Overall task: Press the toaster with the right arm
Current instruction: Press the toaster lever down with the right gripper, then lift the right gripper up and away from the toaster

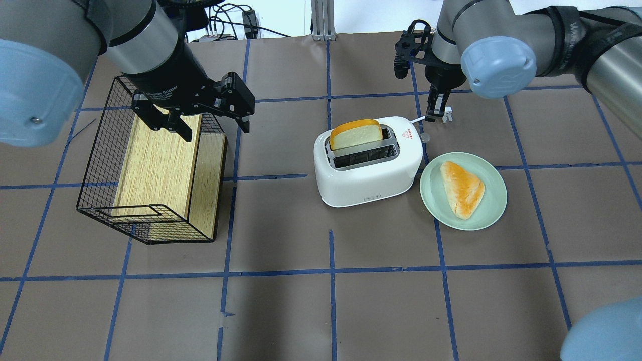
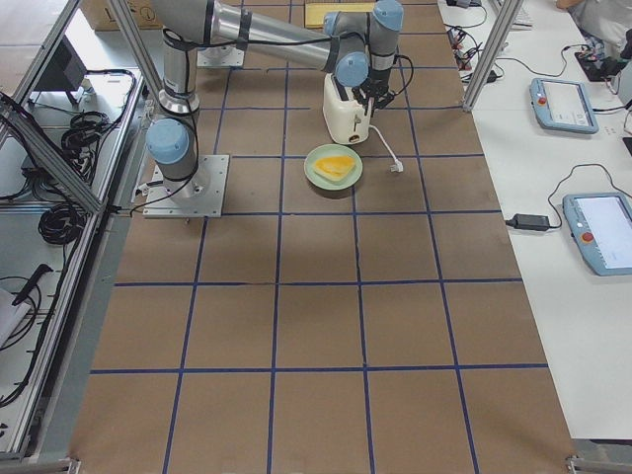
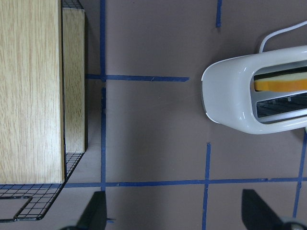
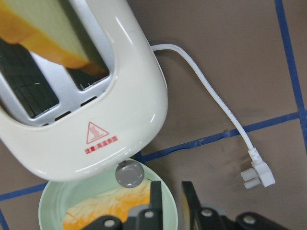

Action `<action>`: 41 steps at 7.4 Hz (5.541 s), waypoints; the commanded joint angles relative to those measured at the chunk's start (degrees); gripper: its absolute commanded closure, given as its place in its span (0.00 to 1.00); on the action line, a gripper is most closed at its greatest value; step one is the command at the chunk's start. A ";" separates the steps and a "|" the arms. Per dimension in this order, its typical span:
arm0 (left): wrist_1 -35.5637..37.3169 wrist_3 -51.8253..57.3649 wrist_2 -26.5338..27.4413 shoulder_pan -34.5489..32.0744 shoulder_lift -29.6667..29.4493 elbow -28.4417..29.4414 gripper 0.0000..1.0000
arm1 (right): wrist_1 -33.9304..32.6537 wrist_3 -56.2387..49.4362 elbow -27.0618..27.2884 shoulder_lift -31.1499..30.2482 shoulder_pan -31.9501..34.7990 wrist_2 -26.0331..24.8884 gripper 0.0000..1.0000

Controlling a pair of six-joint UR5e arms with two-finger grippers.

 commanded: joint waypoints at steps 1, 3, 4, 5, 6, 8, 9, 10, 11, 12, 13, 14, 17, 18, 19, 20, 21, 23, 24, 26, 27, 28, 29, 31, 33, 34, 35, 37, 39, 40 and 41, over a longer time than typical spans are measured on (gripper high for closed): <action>0.00 0.00 0.00 0.00 0.00 0.00 0.00 | -3.74 -8.65 3.59 -1.80 0.11 -0.01 0.86; 0.00 0.00 0.00 0.00 0.00 0.00 0.00 | -8.33 -8.58 7.74 -2.60 -0.50 -0.27 0.86; 0.00 0.00 0.00 0.00 0.00 0.00 0.00 | -8.43 -8.49 8.18 -2.68 -0.07 -0.10 0.86; 0.00 0.00 0.00 0.00 0.00 0.00 0.00 | -8.43 -8.41 8.36 -2.51 -0.07 -0.01 0.86; 0.00 0.00 0.00 0.00 0.00 0.00 0.00 | -8.52 -8.40 8.88 -2.51 -0.07 -0.01 0.86; 0.00 0.00 0.00 0.00 0.00 0.00 0.00 | -10.09 -8.23 9.85 -1.99 -0.15 -0.10 0.87; 0.00 0.00 0.00 0.00 0.00 0.00 0.00 | -10.19 -8.32 9.86 -1.81 -0.24 -0.10 0.87; 0.00 0.00 0.00 0.00 0.00 0.00 0.00 | -10.19 -8.06 9.77 -1.81 -0.24 -0.10 0.87; 0.00 0.00 0.00 0.00 0.00 0.00 0.00 | -10.28 -8.23 10.29 -1.63 -0.33 -0.01 0.87; 0.00 0.00 0.00 0.00 0.00 0.00 0.00 | -11.32 -8.06 10.90 -1.54 -0.33 -0.01 0.87; 0.00 0.00 0.00 0.00 0.00 0.00 0.00 | -11.94 -7.97 11.08 -1.37 -0.33 -0.01 0.86; 0.00 0.00 0.00 0.00 0.00 0.00 0.00 | -12.73 -8.05 11.26 -0.85 -0.33 -0.01 0.86; 0.00 0.00 0.00 0.00 0.00 0.00 0.00 | -12.74 -8.23 11.17 -0.32 -0.59 -0.01 0.86; 0.00 0.00 0.00 0.00 0.00 0.00 0.00 | -12.74 -8.14 11.35 -0.05 -0.59 -0.01 0.86; 0.00 0.00 0.00 0.00 0.00 0.00 0.00 | -12.83 -8.23 11.70 -0.05 -0.59 -0.01 0.86; 0.00 0.00 0.00 0.00 0.00 0.00 0.00 | -12.83 -8.23 11.79 0.12 -0.59 -0.01 0.86; 0.00 0.00 0.00 0.00 0.00 0.00 0.00 | -13.44 -8.23 11.79 0.13 -0.59 -0.01 0.86; 0.00 0.00 0.00 0.00 0.00 0.00 0.00 | -14.57 -8.14 12.66 0.91 -0.59 -0.01 0.86; 0.00 0.00 0.00 0.00 0.00 0.00 0.00 | -15.11 -8.14 12.93 1.09 -0.59 0.08 0.86; 0.00 0.00 0.00 0.00 0.00 0.00 0.00 | -15.03 -8.14 12.32 1.01 -0.59 -0.01 0.86; 0.00 0.00 0.00 0.00 0.00 0.00 0.00 | -14.50 -8.05 11.10 0.22 -0.68 -0.01 0.86; 0.00 0.00 0.00 0.00 0.00 0.00 0.00 | -9.54 -8.05 7.52 -0.66 -1.20 0.16 0.86; 0.00 0.00 0.00 0.00 0.00 0.00 0.00 | -3.05 -7.36 2.96 -2.58 -1.03 0.43 0.86; 0.00 0.00 0.00 0.00 0.00 0.00 0.00 | 5.42 -0.72 -3.65 -4.34 -1.12 0.34 0.85; 0.00 0.00 0.00 0.00 0.00 0.00 0.00 | 10.79 16.53 -4.91 -8.81 -0.77 0.08 0.84; 0.00 0.00 0.00 0.00 0.00 0.00 0.00 | 11.86 22.30 -4.91 -9.88 -0.86 0.60 0.84; 0.00 0.00 0.00 0.00 0.00 0.00 0.00 | 13.09 29.14 -5.35 -10.15 -1.38 1.13 0.82; 0.00 0.00 0.00 0.00 0.00 0.00 0.00 | 13.88 42.08 -7.19 -10.59 -2.00 2.09 0.76; 0.00 0.00 0.00 0.00 0.00 0.00 0.00 | 21.05 59.00 -8.07 -11.38 -2.00 2.10 0.52; 0.00 0.00 0.00 0.00 0.00 0.00 0.00 | 24.93 66.40 -8.68 -11.56 -2.00 1.40 0.22; 0.00 0.00 0.00 0.00 0.00 0.00 0.00 | 24.88 66.91 -9.30 -11.48 -2.00 1.22 0.13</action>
